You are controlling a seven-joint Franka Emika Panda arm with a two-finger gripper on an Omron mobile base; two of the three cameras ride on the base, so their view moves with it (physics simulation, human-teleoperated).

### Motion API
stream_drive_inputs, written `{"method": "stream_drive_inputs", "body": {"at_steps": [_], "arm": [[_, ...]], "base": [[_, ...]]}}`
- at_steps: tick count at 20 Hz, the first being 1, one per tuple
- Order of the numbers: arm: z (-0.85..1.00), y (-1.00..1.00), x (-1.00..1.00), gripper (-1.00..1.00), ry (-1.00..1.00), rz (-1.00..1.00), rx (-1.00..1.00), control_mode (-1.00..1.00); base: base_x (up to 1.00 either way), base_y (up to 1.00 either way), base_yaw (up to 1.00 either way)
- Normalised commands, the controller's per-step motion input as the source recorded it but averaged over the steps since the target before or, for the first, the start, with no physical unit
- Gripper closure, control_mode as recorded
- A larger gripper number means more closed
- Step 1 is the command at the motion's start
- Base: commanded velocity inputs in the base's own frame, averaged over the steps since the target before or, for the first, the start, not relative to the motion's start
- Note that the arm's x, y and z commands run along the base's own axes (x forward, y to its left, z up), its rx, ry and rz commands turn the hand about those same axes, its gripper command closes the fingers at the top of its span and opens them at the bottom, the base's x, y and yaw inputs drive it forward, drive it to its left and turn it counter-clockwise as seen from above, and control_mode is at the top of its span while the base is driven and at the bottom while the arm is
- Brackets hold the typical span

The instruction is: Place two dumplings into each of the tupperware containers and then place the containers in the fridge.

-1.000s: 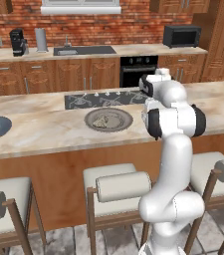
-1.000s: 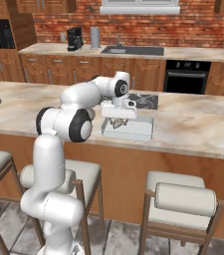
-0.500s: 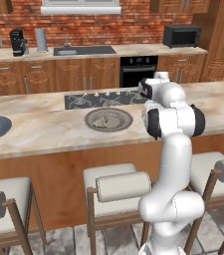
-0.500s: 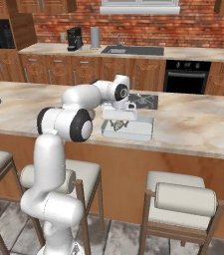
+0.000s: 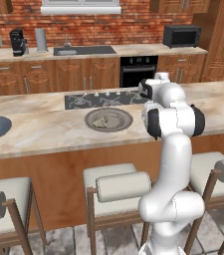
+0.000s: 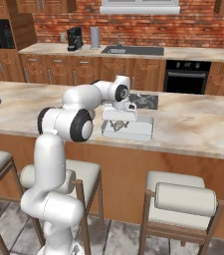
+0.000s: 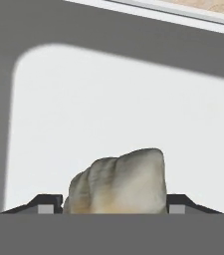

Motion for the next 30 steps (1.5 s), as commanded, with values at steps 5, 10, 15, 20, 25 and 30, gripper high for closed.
{"method": "stream_drive_inputs", "body": {"at_steps": [5,10,15,20,25,30], "arm": [[0.0,0.0,0.0,-1.0,0.0,0.0,0.0,-1.0],[0.17,0.0,0.0,-1.0,0.0,0.0,0.0,-1.0],[0.51,0.04,0.0,-1.0,-0.01,0.0,0.0,-1.0],[0.5,0.43,0.0,-1.0,-0.03,0.0,0.0,-1.0],[0.29,0.91,-0.02,-1.0,0.0,0.0,0.0,-1.0],[0.21,0.78,0.0,-1.0,0.02,0.0,0.0,-1.0]], "base": [[0.0,0.0,0.0],[0.0,0.0,0.0],[0.0,0.0,0.0],[0.0,0.0,0.0],[0.0,0.0,0.0],[0.0,0.0,0.0]]}}
